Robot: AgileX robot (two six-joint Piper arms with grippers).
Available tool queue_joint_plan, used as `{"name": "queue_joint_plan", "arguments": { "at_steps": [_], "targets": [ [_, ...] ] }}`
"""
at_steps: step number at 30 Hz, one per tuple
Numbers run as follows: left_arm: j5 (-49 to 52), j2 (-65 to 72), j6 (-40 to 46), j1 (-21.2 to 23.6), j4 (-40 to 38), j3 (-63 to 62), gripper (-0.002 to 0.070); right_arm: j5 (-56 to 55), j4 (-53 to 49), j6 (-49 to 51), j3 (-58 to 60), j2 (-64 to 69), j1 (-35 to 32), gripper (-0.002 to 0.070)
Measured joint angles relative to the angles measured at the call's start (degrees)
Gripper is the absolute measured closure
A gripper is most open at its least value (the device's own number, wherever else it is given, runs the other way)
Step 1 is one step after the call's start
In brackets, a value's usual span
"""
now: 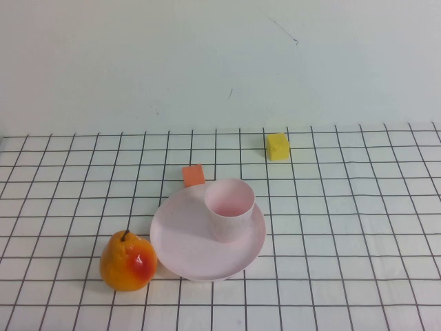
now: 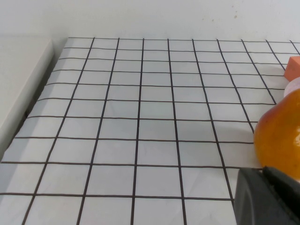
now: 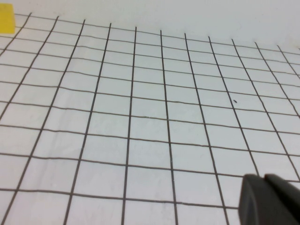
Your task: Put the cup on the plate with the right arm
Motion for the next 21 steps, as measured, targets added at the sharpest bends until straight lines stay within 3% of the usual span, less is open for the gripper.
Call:
{"name": "queue_joint_plan", "arguments": {
  "at_steps": [21],
  "targets": [
    [0.0,0.0,0.0,0.0,0.0,0.0,0.0678,0.0,0.04,0.47,0.0,0.0,-1.34,0.0678]
  ]
}}
